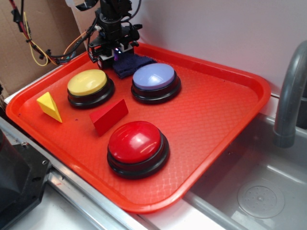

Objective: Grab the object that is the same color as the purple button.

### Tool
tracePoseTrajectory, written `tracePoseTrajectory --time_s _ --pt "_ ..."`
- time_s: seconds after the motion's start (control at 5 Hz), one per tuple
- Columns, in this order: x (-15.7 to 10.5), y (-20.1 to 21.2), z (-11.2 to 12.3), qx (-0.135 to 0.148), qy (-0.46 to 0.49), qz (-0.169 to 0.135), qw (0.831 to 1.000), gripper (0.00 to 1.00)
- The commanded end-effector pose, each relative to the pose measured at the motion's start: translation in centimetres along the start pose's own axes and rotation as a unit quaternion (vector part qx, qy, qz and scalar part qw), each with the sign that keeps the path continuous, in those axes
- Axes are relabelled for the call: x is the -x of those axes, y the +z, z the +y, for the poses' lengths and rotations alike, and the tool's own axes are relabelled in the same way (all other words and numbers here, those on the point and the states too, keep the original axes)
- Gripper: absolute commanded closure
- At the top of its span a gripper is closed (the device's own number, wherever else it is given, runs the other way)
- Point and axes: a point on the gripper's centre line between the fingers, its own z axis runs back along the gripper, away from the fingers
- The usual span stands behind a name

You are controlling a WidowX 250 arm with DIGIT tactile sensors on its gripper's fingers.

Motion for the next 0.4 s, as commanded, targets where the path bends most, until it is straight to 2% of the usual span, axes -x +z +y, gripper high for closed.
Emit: tracePoseTrajectory --time_s 0.0,0.2 --pt "-1.9 7.9 0.9 0.083 -0.141 0.003 0.986 1.0" --pt "0.5 10.3 1.7 0.107 -0.261 0.011 0.959 1.0"
